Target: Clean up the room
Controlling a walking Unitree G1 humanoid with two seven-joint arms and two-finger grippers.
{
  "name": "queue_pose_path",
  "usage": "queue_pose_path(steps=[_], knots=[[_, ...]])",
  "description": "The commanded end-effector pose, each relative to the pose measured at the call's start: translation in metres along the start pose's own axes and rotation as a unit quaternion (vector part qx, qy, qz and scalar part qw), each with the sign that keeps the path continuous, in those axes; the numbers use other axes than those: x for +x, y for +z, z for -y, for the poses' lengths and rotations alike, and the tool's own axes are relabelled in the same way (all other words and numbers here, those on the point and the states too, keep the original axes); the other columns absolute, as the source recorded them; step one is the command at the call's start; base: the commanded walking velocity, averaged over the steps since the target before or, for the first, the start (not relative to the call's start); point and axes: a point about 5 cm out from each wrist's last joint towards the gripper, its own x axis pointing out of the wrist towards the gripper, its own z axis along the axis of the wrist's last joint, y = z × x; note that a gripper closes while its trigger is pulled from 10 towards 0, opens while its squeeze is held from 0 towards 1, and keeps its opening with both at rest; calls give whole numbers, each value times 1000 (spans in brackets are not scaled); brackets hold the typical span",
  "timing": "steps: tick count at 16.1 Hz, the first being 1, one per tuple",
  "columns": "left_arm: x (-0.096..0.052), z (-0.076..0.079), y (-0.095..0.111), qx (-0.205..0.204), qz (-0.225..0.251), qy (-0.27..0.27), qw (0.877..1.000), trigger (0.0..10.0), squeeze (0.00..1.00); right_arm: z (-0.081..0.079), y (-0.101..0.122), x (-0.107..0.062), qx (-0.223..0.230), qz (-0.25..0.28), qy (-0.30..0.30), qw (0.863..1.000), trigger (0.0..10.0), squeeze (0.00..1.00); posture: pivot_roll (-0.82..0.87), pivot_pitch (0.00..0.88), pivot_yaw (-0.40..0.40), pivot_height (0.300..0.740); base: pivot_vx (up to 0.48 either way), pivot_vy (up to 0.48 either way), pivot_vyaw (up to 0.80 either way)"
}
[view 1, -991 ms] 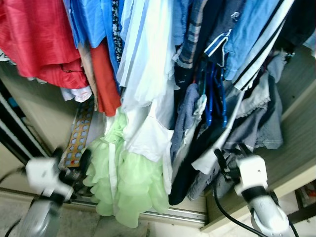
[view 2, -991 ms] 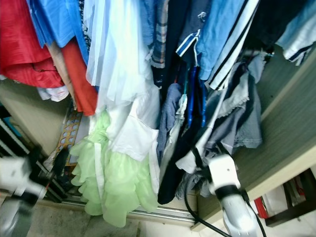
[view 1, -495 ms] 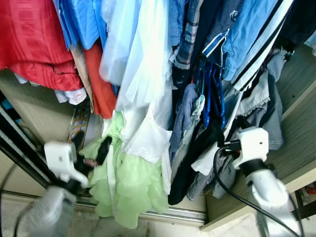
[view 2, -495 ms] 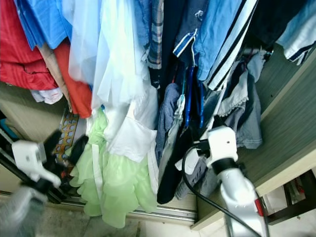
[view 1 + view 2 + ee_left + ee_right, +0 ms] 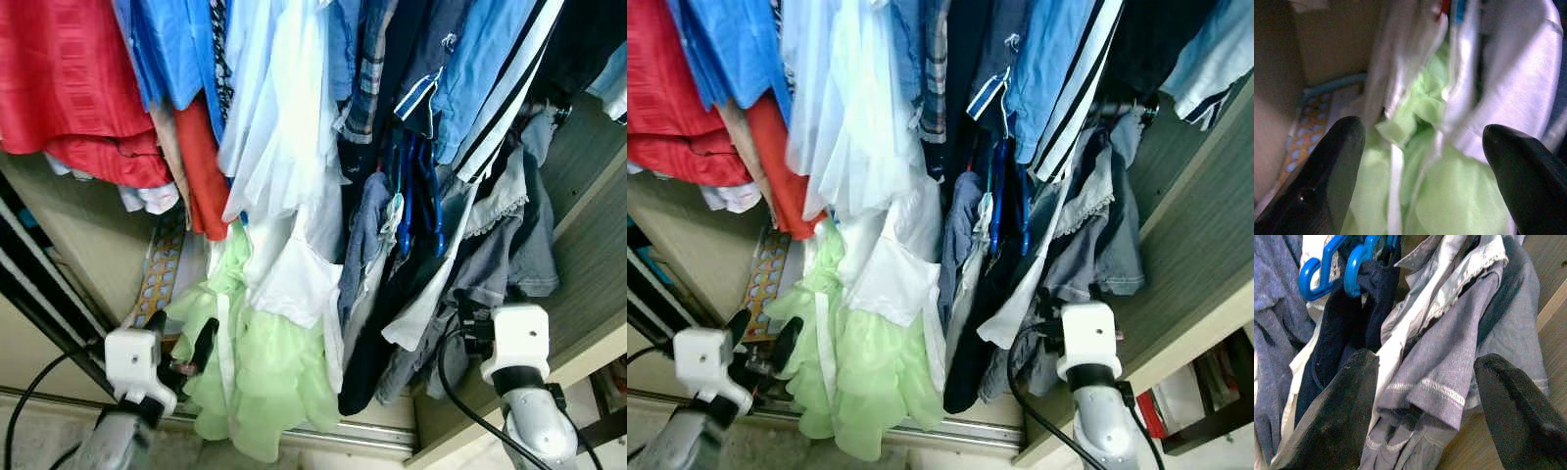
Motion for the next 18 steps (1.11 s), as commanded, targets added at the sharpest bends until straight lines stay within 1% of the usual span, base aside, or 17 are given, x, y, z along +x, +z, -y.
queue_pose_path(steps=[1, 2, 3, 5, 6, 7, 8, 9, 10, 11, 12, 13, 14, 16, 17, 18], knots=[[7, -4, 4, 11, 3, 9, 1000, 10000, 0, -1, 2, 4, -6, 8, 6, 1000, 10000, 0, -27, 0, -39, 740, 0, 0, 0], [17, -5, 9, 16, 8, -1, 1000, 10000, 0, -4, 3, 10, -13, 16, 22, 1000, 10000, 0, -30, 0, -45, 740, 0, 0, 0], [24, 2, 12, 14, 8, -38, 999, 10000, 0, -6, 8, 16, -19, 26, 38, 999, 10000, 0, -29, 0, -57, 740, 0, 0, 0], [23, 27, 3, 11, -19, -122, 992, 10000, 0, -8, 12, 22, -27, 35, 52, 998, 10000, 0, -27, 0, -72, 740, 0, 0, 0], [21, 40, 0, 31, -31, -171, 984, 10000, 0, -9, 12, 24, -28, 35, 53, 998, 10000, 0, -32, 0, -73, 740, 0, 0, 0], [18, 49, -5, 37, -42, -203, 978, 10000, 0, -12, 12, 25, -22, 33, 56, 998, 10000, 0, -34, 0, -65, 740, 0, 0, 0], [17, 52, -7, 43, -45, -217, 974, 10000, 0, -15, 11, 23, -15, 32, 59, 998, 10000, 0, -44, 0, -49, 740, 0, 0, 0], [16, 50, -8, 43, -39, -207, 977, 10000, 0, -18, 10, 20, -10, 31, 57, 998, 10000, 0, -51, 0, -38, 740, 0, 0, 0], [14, 48, -10, 34, -42, -183, 982, 10000, 0, -19, 10, 16, -4, 30, 49, 998, 10000, 0, -57, 0, -23, 740, 0, 0, 0], [15, 46, -9, 34, -35, -165, 985, 10000, 0, -19, 10, 14, -2, 31, 45, 998, 10000, 0, -65, 0, -8, 740, 0, 0, 0], [20, 36, -7, 20, -30, -112, 993, 10000, 0, -19, 12, 14, -3, 36, 38, 999, 10000, 0, -72, 0, 7, 740, 0, 0, 0], [24, 17, 0, 10, -11, -39, 999, 10000, 0, -13, 15, 13, -1, 38, 17, 999, 10000, 0, -80, 0, 4, 740, 0, 0, 0], [21, 9, 2, 21, -3, -18, 1000, 10000, 0, -7, 16, 11, 5, 31, 2, 999, 10000, 0, -75, 5, -6, 740, 0, 0, 0], [10, 9, -1, 38, -10, -27, 999, 10000, 0, -9, 21, 7, -2, 35, 21, 999, 10000, 0, -63, 33, -17, 740, 0, 0, 0], [4, 8, -2, 38, -21, -24, 999, 10000, 0, -7, 22, 5, -5, 33, 21, 999, 10000, 0, -54, 58, -27, 740, 0, 0, 0], [-5, 3, -3, 37, -29, -8, 999, 10000, 0, -4, 24, 5, -9, 27, 16, 999, 10000, 0, -47, 88, -35, 740, 0, 0, 0]])
